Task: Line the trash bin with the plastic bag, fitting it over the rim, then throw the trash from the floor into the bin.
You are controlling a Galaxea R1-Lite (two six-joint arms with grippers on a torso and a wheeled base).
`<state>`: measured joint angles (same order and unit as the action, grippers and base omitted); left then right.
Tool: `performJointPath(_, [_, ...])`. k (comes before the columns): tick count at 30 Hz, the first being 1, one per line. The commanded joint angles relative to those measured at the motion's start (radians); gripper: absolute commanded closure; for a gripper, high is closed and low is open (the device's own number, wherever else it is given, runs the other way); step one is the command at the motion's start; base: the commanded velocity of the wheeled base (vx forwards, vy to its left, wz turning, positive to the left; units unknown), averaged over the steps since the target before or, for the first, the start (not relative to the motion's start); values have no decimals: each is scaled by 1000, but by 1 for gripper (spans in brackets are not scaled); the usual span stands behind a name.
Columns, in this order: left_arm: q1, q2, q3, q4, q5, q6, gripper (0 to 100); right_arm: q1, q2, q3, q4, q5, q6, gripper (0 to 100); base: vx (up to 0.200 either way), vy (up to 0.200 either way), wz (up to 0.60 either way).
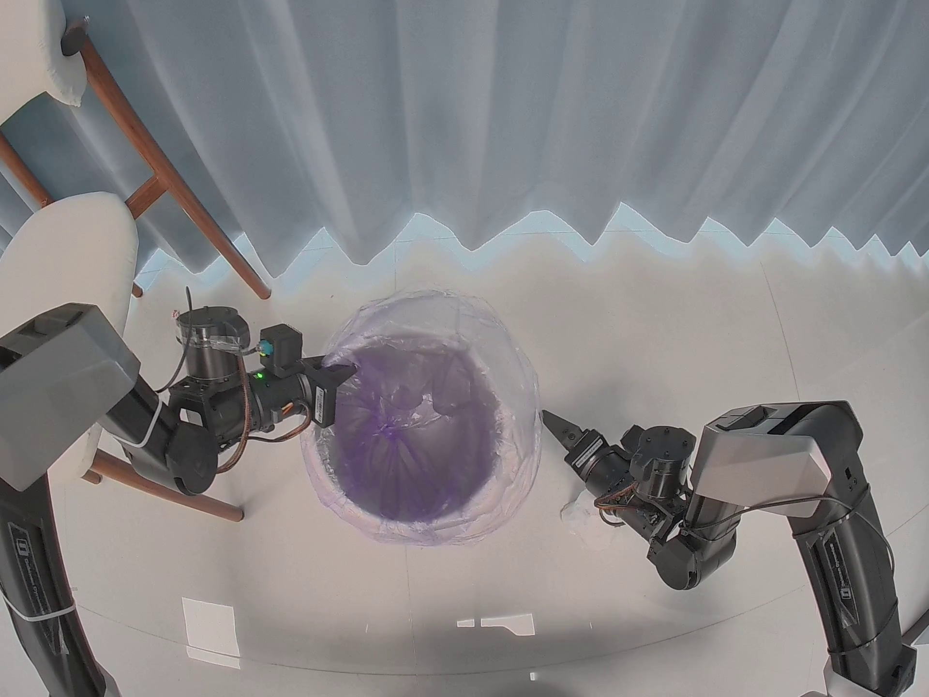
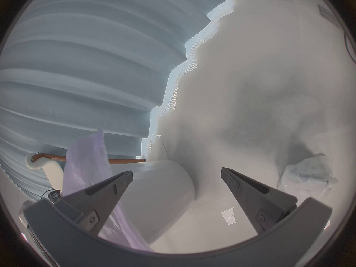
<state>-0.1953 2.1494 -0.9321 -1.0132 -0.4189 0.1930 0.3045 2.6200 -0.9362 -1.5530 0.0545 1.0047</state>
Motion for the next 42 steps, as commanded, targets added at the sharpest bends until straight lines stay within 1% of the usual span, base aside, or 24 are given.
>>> performJointPath(1, [-49,27,30,-12,46,2,100,1,2,-1,-18,1,0,0,0,0,0])
performJointPath(3, [-62,27,62,-48,74,-3,100,1,3,-1,-18,1,0,0,0,0,0])
performJointPath(5, [-62,33,92,-116,89,-6,100,1,3,-1,-18,1,-1,0,0,0,0])
performJointPath(6, [-61,37,95,-130,89,-6,100,1,3,-1,-18,1,0,0,0,0,0])
performJointPath(7, [-55,67,105,-205,81,-7,100,1,3,-1,-18,1,-1,0,0,0,0])
performJointPath(8, [-53,84,102,-239,81,-9,100,1,3,-1,-18,1,-1,0,0,0,0])
performJointPath(9, [-53,101,101,-271,80,-9,100,1,3,-1,-18,1,-1,0,0,0,0])
performJointPath(10, [-53,104,101,-274,80,-9,100,1,3,-1,-18,1,-1,0,0,0,0])
performJointPath(11, [-52,124,110,-312,77,-10,100,1,3,-3,-18,1,-1,0,0,0,0])
performJointPath(14, [-49,115,154,-306,68,-33,100,1,3,-3,-18,1,-1,0,0,0,0])
performJointPath(15, [-49,103,165,-297,46,-50,100,1,3,-3,-18,1,-1,0,0,0,0])
performJointPath(16, [-49,101,168,-295,42,-52,100,1,3,-3,-18,1,-1,0,-200,-200,0])
performJointPath(17, [-49,76,184,-286,5,-72,100,1,3,-3,-18,1,-1,0,-200,-200,0])
performJointPath(19, [-47,67,202,-281,-4,-75,100,1,3,-3,-18,1,-1,0,-200,-100,0])
performJointPath(22, [-47,58,210,-277,3,-75,100,1,3,-3,-18,1,-1,0,-200,0,0])
performJointPath(24, [-47,57,208,-285,26,-76,100,1,3,-3,-18,1,-1,0,-200,0,0])
performJointPath(26, [-47,57,199,-289,60,-78,100,1,3,-3,-18,1,-1,0,0,0,0])
performJointPath(29, [-39,60,197,-297,71,-78,100,1,3,-3,-18,1,-1,0,0,0,0])
performJointPath(34, [-35,70,237,-354,52,-76,100,1,3,-3,-18,1,-1,0,0,0,0])
performJointPath(37, [-33,73,251,-349,22,-76,100,1,3,-3,-18,1,-1,0,0,0,0])
performJointPath(40, [-33,73,269,-340,15,-78,100,1,3,-3,-18,1,-1,0,0,0,0])
performJointPath(41, [-33,76,276,-331,15,-78,0,1,3,-3,-18,1,-1,0,0,0,0])
performJointPath(42, [-33,83,277,-328,14,-78,0,1,3,-3,-18,1,-1,0,0,0,0])
